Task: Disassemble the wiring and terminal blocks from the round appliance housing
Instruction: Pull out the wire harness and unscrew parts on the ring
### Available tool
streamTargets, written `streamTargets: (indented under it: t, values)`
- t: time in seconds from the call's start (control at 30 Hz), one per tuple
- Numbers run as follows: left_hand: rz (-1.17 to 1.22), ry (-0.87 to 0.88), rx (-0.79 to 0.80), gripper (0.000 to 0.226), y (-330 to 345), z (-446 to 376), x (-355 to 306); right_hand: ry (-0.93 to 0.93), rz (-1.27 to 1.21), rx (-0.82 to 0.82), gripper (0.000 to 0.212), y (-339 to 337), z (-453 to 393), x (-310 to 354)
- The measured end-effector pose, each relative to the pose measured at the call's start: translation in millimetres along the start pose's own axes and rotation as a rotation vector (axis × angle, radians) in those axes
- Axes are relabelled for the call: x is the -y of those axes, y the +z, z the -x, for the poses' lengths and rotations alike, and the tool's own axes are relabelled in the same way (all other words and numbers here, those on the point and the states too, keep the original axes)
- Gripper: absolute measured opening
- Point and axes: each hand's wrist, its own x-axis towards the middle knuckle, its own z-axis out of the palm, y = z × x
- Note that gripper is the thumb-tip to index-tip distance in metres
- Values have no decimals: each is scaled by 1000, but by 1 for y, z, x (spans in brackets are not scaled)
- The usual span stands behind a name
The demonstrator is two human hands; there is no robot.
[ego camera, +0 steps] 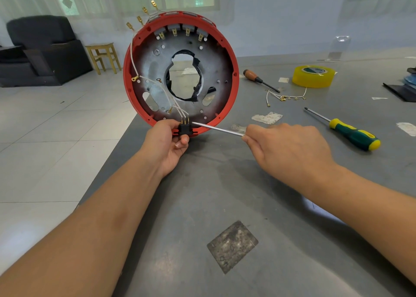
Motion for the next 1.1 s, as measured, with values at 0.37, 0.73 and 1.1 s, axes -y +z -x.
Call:
streamTargets:
  t: [0.37, 0.73, 1.1]
  values:
    - [2, 7, -26, 14, 2, 2, 0, 68, -22, 55, 33, 0, 6, 12]
    - [75, 22, -19, 13, 2, 3, -1, 164, -171, 139, 29, -5, 5, 18]
    - [52, 34, 17, 7, 0, 1, 3, 91, -295, 52, 35, 13, -2, -12]
